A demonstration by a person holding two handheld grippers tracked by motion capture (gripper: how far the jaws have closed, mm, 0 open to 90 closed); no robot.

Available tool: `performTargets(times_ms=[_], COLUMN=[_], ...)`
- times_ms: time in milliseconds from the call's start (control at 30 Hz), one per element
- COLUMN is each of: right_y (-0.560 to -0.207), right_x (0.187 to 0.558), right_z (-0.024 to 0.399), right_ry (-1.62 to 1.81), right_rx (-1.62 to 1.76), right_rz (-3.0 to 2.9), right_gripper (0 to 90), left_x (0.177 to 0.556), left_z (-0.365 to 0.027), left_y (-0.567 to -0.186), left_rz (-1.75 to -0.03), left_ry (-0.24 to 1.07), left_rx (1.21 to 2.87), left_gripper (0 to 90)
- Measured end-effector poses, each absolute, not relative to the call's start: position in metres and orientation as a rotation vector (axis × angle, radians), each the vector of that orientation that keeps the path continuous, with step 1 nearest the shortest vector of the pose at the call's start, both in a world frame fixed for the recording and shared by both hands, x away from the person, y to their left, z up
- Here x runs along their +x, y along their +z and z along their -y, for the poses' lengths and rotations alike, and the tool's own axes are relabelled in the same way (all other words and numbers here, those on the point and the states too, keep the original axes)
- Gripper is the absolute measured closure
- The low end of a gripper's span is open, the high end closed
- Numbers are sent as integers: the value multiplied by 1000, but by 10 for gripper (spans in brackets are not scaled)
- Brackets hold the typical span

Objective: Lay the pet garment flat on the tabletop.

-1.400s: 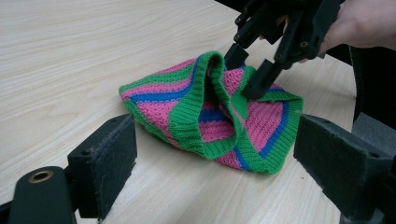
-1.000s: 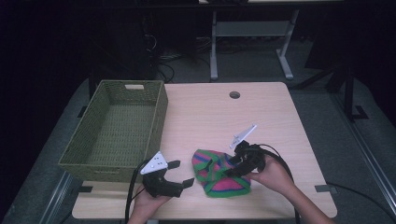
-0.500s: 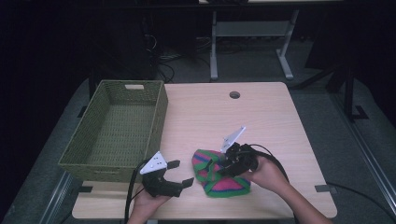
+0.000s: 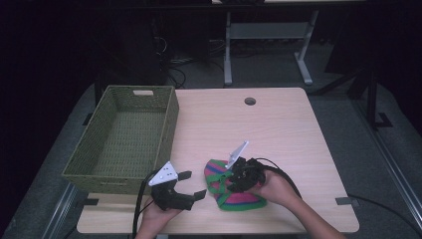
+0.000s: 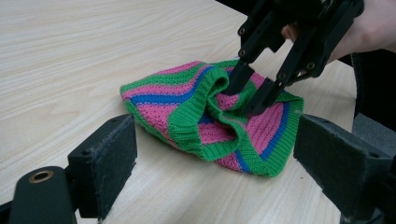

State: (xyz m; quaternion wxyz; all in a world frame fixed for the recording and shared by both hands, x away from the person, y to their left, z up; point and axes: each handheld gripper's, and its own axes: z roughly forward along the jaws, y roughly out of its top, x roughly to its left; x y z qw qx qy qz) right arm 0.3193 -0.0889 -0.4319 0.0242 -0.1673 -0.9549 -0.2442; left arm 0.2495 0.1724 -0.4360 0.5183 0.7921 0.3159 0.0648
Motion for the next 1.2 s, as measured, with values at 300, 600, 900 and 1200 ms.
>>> performTargets(times_ms=[300,600,900,1200], right_y=[-441,-442,-439,-421], right_x=[317,314,318,318], right_z=[86,87,93,103], right_ry=[-742,-752,-783,-876], right_rx=[-478,-468,-487,-501], right_rz=[2962,3025,2999,2974], right_gripper=[599,724,816,821], left_x=[250,249,250,250], left_z=[-172,-170,-169,-170], left_y=[-437,-437,-438,-438], left_rz=[-759,-756,-759,-764], left_ry=[152,153,151,150], left_rx=[1904,1907,1906,1906], left_gripper=[129,130,130,130])
